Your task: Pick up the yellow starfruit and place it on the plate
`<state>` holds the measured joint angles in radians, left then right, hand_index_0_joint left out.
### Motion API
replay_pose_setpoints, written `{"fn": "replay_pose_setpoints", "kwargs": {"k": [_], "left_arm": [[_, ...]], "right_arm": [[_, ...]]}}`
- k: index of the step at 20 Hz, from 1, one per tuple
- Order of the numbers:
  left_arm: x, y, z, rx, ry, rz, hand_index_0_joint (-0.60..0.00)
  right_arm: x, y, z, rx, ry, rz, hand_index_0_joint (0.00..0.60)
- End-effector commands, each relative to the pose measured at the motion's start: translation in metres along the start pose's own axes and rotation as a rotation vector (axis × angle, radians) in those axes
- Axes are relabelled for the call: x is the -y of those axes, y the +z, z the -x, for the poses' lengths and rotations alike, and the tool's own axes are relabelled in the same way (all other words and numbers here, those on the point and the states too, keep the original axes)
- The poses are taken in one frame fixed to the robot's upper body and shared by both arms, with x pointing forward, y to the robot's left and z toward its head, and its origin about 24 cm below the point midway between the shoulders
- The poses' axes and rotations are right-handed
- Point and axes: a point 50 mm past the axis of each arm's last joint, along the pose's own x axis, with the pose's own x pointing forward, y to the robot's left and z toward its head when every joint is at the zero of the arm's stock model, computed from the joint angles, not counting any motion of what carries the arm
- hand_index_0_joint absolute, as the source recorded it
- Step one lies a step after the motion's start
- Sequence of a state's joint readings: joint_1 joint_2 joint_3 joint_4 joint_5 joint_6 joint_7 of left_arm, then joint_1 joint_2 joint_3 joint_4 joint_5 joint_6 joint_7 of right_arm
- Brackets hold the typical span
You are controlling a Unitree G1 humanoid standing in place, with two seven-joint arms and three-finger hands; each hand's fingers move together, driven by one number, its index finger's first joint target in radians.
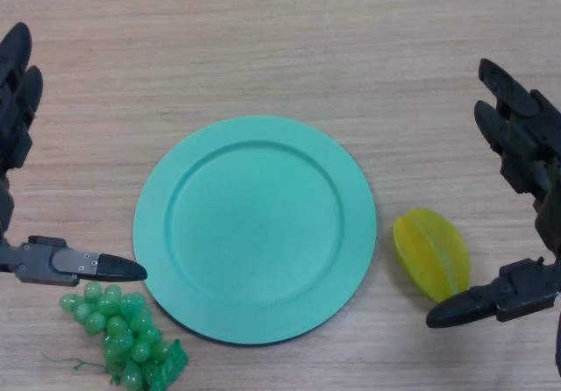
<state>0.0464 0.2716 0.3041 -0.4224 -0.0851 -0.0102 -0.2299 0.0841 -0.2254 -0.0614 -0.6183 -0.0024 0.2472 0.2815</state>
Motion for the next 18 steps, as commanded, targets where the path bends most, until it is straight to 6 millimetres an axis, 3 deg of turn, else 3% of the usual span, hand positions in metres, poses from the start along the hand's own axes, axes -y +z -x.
{"fn": "replay_pose_setpoints", "kwargs": {"k": [1,11,18], "left_arm": [[-0.022,0.031,-0.001,0.210,0.083,-0.119,0.000],[-0.018,0.033,0.000,0.207,0.080,-0.089,0.000],[-0.014,0.029,0.004,0.175,0.066,-0.059,0.000]], "right_arm": [[0.008,0.028,0.001,0.179,-0.044,0.042,0.000],[0.011,0.025,-0.003,0.174,-0.044,0.106,0.000],[0.015,-0.016,-0.017,0.040,0.067,0.486,0.000]]}}
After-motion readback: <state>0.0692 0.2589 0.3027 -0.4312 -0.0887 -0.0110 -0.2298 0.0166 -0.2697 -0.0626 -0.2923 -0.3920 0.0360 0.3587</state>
